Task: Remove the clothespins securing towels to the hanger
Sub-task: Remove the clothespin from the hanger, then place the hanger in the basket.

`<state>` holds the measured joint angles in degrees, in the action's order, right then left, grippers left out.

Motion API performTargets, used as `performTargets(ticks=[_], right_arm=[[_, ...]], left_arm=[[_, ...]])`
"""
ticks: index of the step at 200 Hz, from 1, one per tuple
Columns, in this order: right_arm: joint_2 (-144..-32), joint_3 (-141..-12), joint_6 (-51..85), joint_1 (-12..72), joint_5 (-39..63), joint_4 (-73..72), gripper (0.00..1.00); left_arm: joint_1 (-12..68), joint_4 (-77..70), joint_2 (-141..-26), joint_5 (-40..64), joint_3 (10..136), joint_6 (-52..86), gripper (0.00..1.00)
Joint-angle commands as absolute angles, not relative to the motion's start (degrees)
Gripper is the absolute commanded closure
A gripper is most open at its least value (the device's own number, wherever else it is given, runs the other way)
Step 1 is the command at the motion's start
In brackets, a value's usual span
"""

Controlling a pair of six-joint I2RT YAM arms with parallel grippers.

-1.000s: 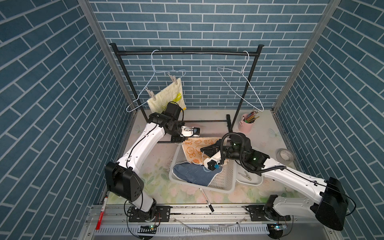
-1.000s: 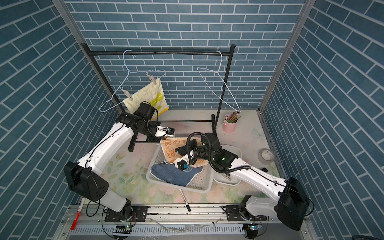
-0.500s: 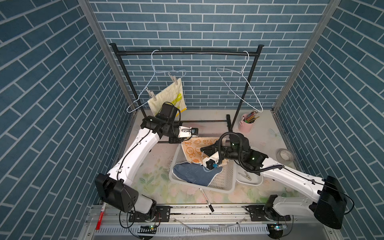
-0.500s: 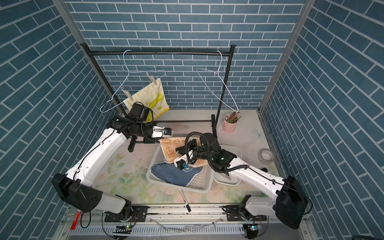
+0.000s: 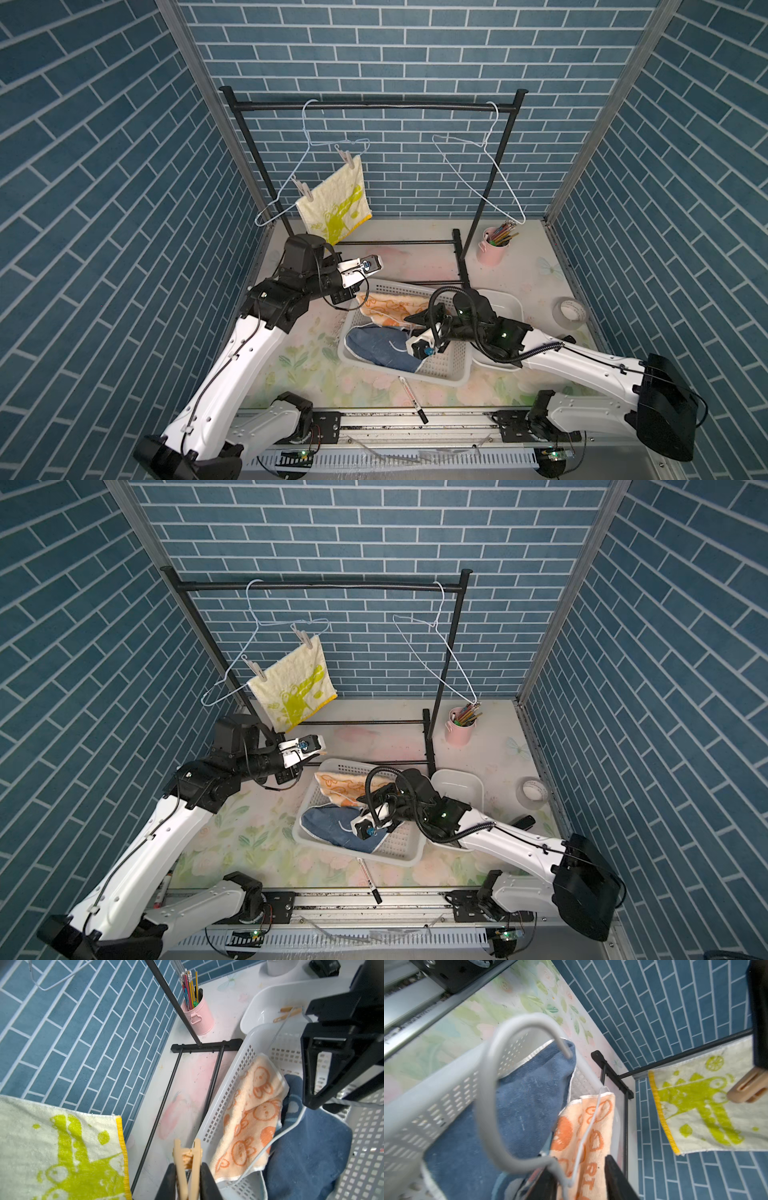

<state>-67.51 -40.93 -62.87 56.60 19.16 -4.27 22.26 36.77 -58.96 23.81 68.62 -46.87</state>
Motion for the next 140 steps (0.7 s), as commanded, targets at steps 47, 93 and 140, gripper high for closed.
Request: performTargets(ticks=[47,93,140], right_arm=[[-55.6,-41.3,-61.8,57.4,4.0,19.2,0.39],[-49.7,-44.3,-58.1,57.0,-3.5,24.9,0.35],[-54.3,-50.6,-44.6,56.6,3.3,13.1,0.35]], left_arm=[[22.1,25.7,-53.6,27.7,59.6,-32.5,0.99],[22.1,17.2,-52.6,31.6,55.3,-18.7,1.0],[22.2,8.9,-52.2,38.0,51.8,-2.7,1.0]])
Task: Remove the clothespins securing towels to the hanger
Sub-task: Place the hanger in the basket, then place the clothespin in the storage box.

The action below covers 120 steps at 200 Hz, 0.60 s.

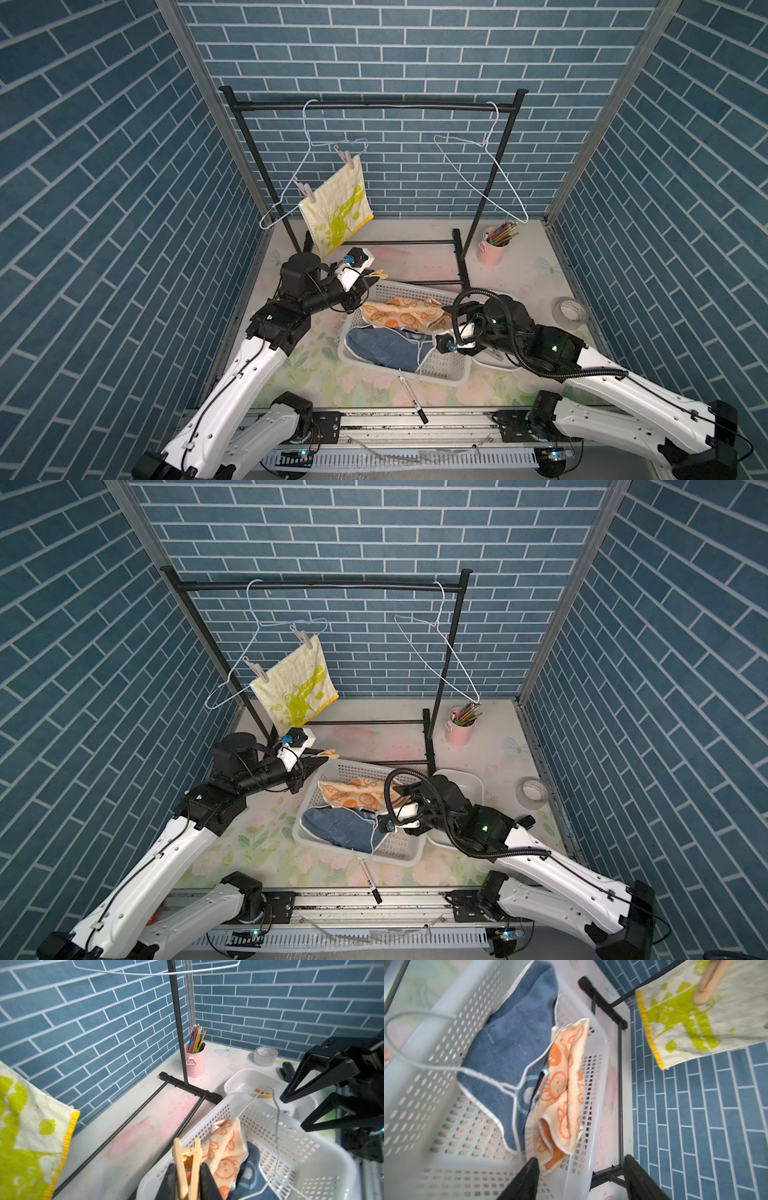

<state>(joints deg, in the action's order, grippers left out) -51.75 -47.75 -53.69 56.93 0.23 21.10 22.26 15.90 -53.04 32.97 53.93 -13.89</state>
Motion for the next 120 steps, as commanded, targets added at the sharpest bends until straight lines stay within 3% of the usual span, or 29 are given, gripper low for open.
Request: performTargets(ticks=[1,75,120], right_arm=[[-54.4,-50.7,-44.4,56.6,3.4,12.6,0.35],[-72.9,-59.7,-43.9,56.2,15.8,-8.6,0.35],[-78.1,-61.8,-44.3,56.2,14.3,-13.1,0.55]], left_arm=[[22.2,8.8,-52.2,38.2,51.6,-2.5,1.0],[22.3,6.7,-49.1,41.0,46.7,3.6,1.0],[22.4,6.4,-48.1,41.6,46.3,4.0,1.0]])
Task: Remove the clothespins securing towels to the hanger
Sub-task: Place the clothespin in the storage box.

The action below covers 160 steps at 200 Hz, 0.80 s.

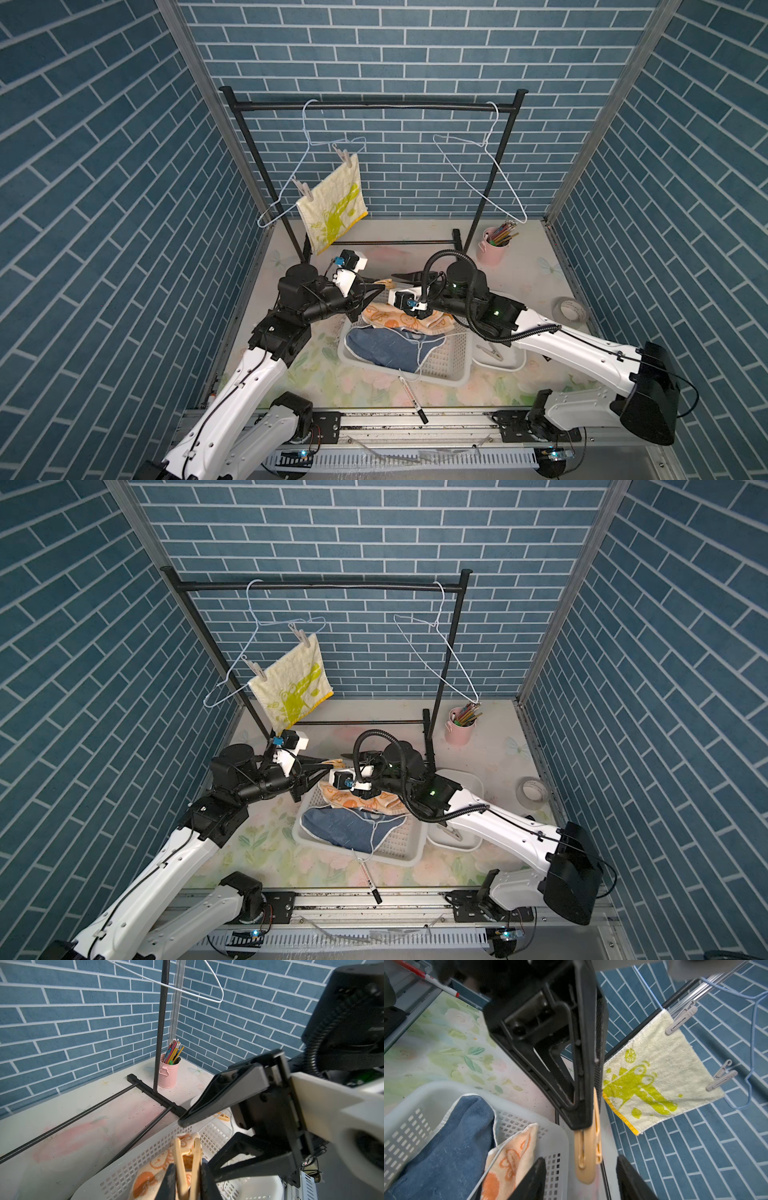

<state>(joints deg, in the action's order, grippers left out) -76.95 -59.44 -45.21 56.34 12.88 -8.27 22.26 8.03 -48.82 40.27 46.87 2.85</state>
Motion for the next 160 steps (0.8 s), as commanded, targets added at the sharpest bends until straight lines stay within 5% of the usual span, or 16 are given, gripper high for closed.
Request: performTargets(ticks=[1,102,124,160], right_arm=[[-78.2,-61.8,-44.2,56.2,14.4,-13.1,0.56],[-78.8,-61.2,-42.9,56.2,15.0,-15.1,0.83],[-78.1,-60.4,-42.5,56.2,13.8,-15.0,0.92],[-75.4,-58.5,-41.0,56.1,9.5,-12.8,1.0]], left_arm=[[22.3,6.4,-48.1,41.6,46.3,4.0,1.0],[22.3,2.5,-50.2,40.9,45.7,8.0,1.0],[22.3,1.4,-50.5,40.6,45.6,8.8,0.87],[22.3,-1.6,-50.0,40.3,45.0,10.5,0.52]])
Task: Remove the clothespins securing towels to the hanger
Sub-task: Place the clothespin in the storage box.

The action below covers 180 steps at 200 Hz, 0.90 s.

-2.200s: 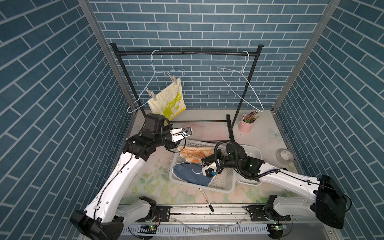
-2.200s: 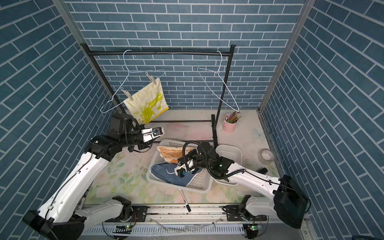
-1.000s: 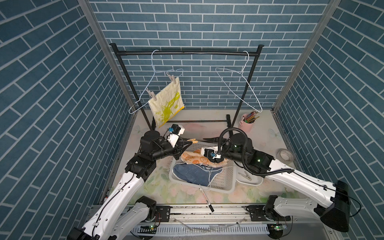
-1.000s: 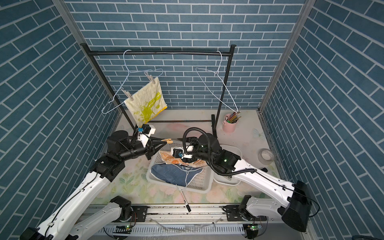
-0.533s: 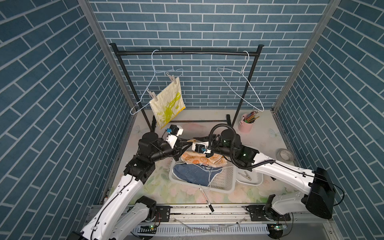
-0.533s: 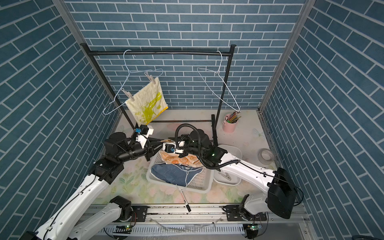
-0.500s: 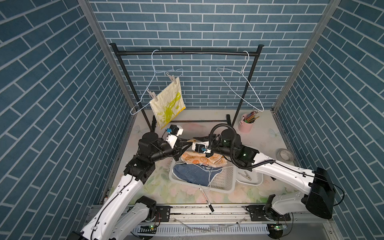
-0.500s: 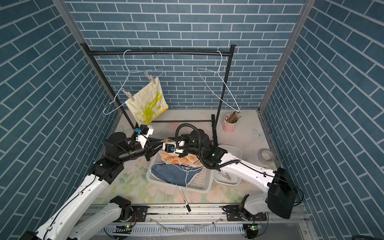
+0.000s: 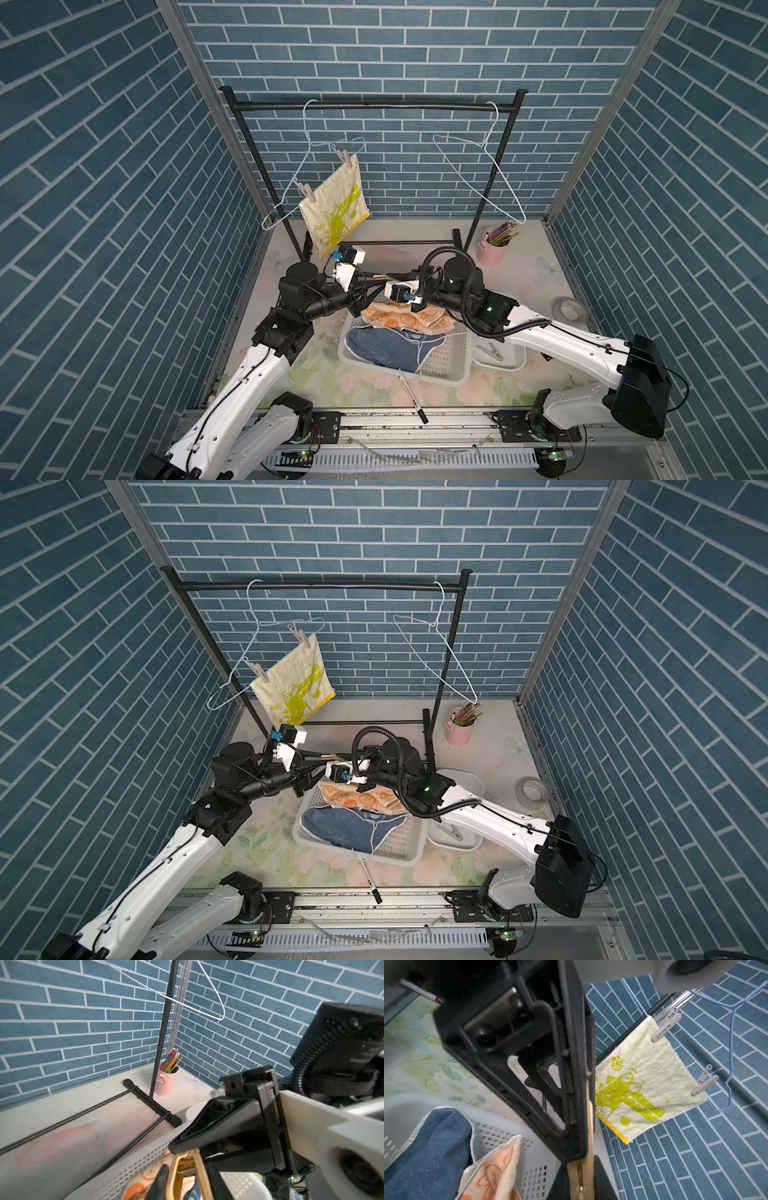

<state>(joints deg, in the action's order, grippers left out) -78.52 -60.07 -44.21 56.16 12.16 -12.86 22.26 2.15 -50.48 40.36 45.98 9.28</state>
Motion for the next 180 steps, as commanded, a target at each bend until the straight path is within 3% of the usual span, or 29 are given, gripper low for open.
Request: performTargets(ticks=[1,21,63,105,139,180], right_arm=[[-75.3,-58.4,-40.9,56.1,9.3,-12.7,1.0],[-72.8,-56.9,-38.6,56.1,5.7,-9.7,1.0],[-64.3,-54.8,-24.6,56.1,-9.5,4.4,1.0],[-61.7,-64.7,7.1,55.4,-28.8,40.6,1.0],[-62.8,-68.2,25.7,49.3,-27.0,62.5,1.0],[-60.0,-60.1,31.9,37.7,-16.8,63.3,1.0]], left_arm=[[22.3,-1.7,-49.9,40.2,44.9,10.5,0.51],[22.3,-4.1,-48.1,38.4,44.1,10.8,0.36],[22.3,-6.2,-41.8,30.1,40.8,7.3,0.23],[22.3,0.9,-34.5,11.7,37.1,2.0,0.17],[22.3,8.1,-32.6,-3.8,35.5,3.7,0.16],[22.3,15.8,-34.6,-10.9,35.6,5.9,0.16]])
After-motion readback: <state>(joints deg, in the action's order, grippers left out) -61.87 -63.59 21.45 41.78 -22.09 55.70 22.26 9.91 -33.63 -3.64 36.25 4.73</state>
